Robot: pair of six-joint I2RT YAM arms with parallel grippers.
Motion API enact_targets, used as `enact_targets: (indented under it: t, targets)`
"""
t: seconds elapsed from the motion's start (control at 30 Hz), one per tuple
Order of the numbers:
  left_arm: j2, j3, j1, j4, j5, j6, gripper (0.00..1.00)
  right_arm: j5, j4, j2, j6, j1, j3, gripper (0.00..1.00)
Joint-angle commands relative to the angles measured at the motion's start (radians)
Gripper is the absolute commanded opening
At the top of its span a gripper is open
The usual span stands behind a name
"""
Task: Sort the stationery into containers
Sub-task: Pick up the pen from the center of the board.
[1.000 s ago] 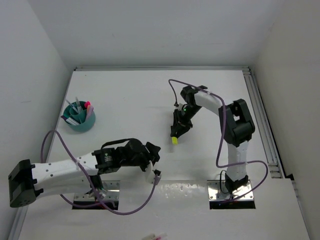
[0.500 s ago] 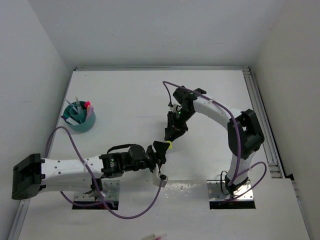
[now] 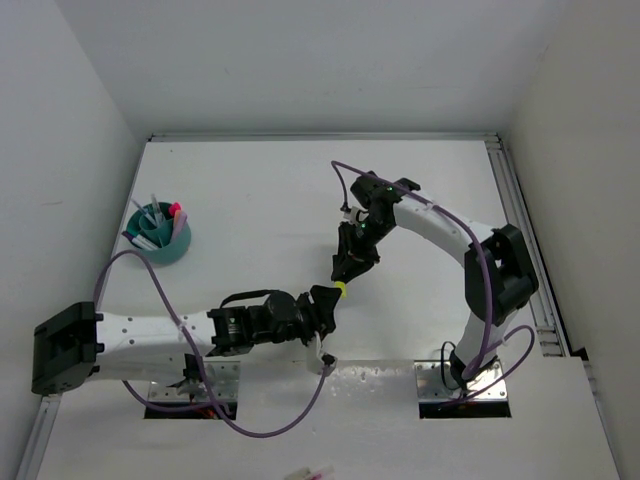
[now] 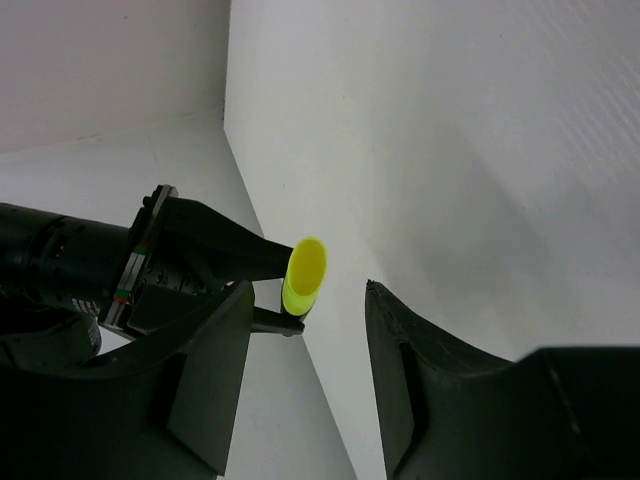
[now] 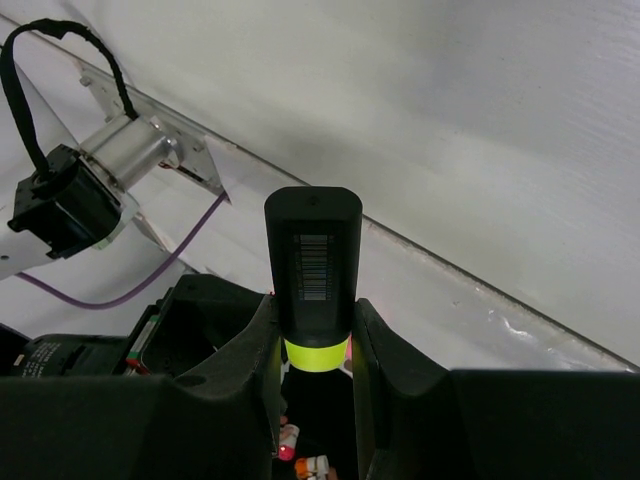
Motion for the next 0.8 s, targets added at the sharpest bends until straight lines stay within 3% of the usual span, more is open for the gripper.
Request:
enact_targets:
  t: [0.0,0.43,0.77]
  targets:
    - [0.018,-0.012,-0.015,0.068,-0.010,0.083,0.54,0.006,0.004,-0.036,0.024,0.002,0.007,0.00]
    - [0.084,-0.021,-0.005,0.147,-0.012,0.146,0.50,-0.008,0.004,-0.028,0.027,0.014,0.000,0.00]
    - [0.112,-0.012,0.025,0.154,-0.002,0.156,0.30,-0.008,0.014,-0.033,0.026,0.034,-0.019,0.00]
